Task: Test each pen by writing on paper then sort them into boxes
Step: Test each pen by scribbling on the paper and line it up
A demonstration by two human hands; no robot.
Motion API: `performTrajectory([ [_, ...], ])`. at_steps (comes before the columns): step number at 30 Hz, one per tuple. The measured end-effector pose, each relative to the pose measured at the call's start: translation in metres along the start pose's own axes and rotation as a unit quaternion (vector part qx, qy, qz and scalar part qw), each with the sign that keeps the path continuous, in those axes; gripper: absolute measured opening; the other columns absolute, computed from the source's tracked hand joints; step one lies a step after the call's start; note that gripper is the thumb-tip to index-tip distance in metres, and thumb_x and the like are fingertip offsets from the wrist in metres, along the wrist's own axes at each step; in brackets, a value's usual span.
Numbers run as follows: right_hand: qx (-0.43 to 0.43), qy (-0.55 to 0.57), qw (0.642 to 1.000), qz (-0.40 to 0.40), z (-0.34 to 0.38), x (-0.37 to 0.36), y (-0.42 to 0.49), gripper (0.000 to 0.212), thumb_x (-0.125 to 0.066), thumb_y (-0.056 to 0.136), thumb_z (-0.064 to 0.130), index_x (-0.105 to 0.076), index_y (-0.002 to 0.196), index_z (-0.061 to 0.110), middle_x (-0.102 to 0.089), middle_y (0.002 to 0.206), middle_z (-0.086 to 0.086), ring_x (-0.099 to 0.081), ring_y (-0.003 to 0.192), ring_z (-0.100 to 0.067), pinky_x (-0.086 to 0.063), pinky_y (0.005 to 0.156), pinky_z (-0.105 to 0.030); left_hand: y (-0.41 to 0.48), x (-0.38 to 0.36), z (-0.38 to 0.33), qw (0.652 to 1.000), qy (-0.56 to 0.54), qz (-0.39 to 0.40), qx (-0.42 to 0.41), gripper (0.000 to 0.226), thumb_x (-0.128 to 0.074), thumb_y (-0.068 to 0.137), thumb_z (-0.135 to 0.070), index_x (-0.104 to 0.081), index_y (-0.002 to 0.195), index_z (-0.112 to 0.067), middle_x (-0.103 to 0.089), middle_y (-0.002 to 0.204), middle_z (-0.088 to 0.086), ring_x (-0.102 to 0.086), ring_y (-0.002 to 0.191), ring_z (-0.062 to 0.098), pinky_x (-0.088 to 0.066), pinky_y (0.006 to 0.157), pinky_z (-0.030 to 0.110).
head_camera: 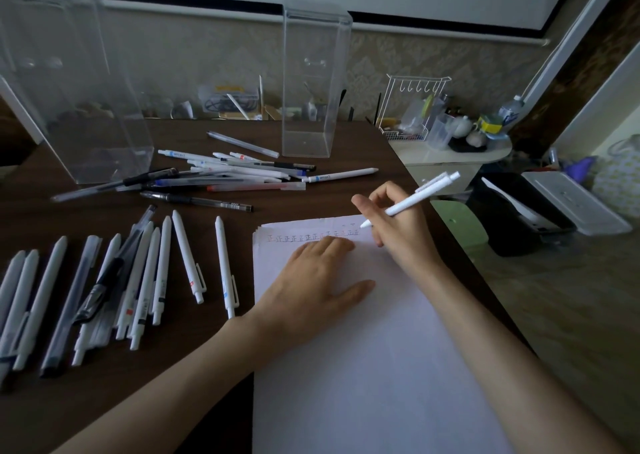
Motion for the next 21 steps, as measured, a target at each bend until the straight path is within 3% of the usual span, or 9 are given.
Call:
performTrajectory([
  [2,0.019,-0.023,0.999,0.035,0.002,-0.006,0.0,0.021,-0.072,0.081,0.03,-0.056,0.075,0.018,-0.058,0.052,0.004,-0.052,0.048,-0.007,-0.038,0.05,-0.016,-0.001,0.004,0.007,0.995,-0.095,-0.004,0.04,0.059,-0.059,0.083,-0.051,-0.036,0.13,-0.024,-0.046,0.127,-0.008,-0.043,0.115,0.008,-0.035,0.096,0.021],
  [4,0.039,-0.048,0.995,0.072,0.004,-0.013,-0.001,0.012,-0.071,0.082,0.017,-0.063,0.087,0.025,-0.063,0.07,0.01,-0.057,0.064,-0.002,-0.041,0.059,-0.016,-0.001,0.006,0.01,0.989,-0.138,-0.012,0.053,0.069,-0.066,0.077,-0.05,-0.03,0.131,-0.026,-0.048,0.122,-0.01,-0.046,0.112,0.006,-0.036,0.09,0.016],
  [8,0.037,-0.051,0.993,0.102,0.008,-0.018,-0.004,0.044,-0.051,0.083,-0.004,-0.062,0.106,0.032,-0.067,0.096,0.009,-0.062,0.095,-0.006,-0.05,0.084,-0.029,-0.002,0.01,0.006,0.985,-0.17,-0.022,0.026,0.079,-0.074,0.074,-0.038,-0.025,0.135,-0.034,-0.058,0.115,-0.005,-0.051,0.104,0.003,-0.033,0.081,0.001],
  [10,0.018,-0.018,0.994,0.111,0.008,-0.019,-0.005,0.043,-0.045,0.079,0.003,-0.063,0.105,0.031,-0.068,0.1,0.003,-0.062,0.101,-0.011,-0.048,0.092,-0.031,-0.003,0.008,-0.001,0.989,-0.149,0.002,-0.003,0.078,-0.074,0.075,-0.037,-0.024,0.134,-0.042,-0.059,0.116,-0.004,-0.049,0.105,0.002,-0.028,0.082,-0.003],
  [13,0.013,-0.017,0.993,0.12,0.009,-0.02,-0.006,0.035,-0.047,0.079,0.016,-0.065,0.104,0.032,-0.068,0.104,0.003,-0.061,0.105,-0.013,-0.047,0.097,-0.037,-0.003,0.002,-0.008,0.996,-0.073,0.028,-0.038,0.073,-0.072,0.074,-0.043,-0.038,0.138,-0.032,-0.057,0.124,-0.002,-0.046,0.11,0.006,-0.023,0.083,-0.003],
  [16,0.018,-0.022,0.992,0.125,0.009,-0.023,-0.007,0.028,-0.051,0.082,0.024,-0.066,0.101,0.039,-0.066,0.108,0.005,-0.059,0.108,-0.013,-0.046,0.098,-0.043,-0.003,0.006,-0.005,0.996,-0.08,0.006,-0.036,0.056,-0.07,0.079,-0.039,-0.051,0.13,-0.026,-0.06,0.118,0.0,-0.051,0.106,0.01,-0.035,0.088,0.01],
  [18,0.021,-0.024,0.991,0.13,0.009,-0.023,-0.008,0.027,-0.051,0.083,0.027,-0.066,0.1,0.04,-0.064,0.108,0.003,-0.057,0.105,-0.011,-0.046,0.094,-0.037,-0.004,0.009,-0.004,0.995,-0.089,-0.009,-0.034,0.048,-0.069,0.081,-0.036,-0.055,0.126,-0.025,-0.061,0.109,0.001,-0.054,0.1,0.011,-0.04,0.087,0.019],
  [21,0.031,-0.049,0.988,0.146,0.009,-0.026,-0.008,0.027,-0.052,0.087,0.024,-0.066,0.108,0.033,-0.061,0.108,0.004,-0.053,0.098,-0.002,-0.043,0.083,-0.022,-0.006,0.01,-0.007,0.997,-0.055,-0.023,-0.05,0.046,-0.067,0.084,-0.033,-0.056,0.126,-0.018,-0.061,0.107,0.004,-0.053,0.098,0.013,-0.039,0.084,0.019],
])
Point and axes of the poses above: each hand's wrist, its own y-axis towards the middle knuckle, its own x-axis out of the back of the hand, z = x × y, the point moved 10 cm from there along y, towards the middle knuckle
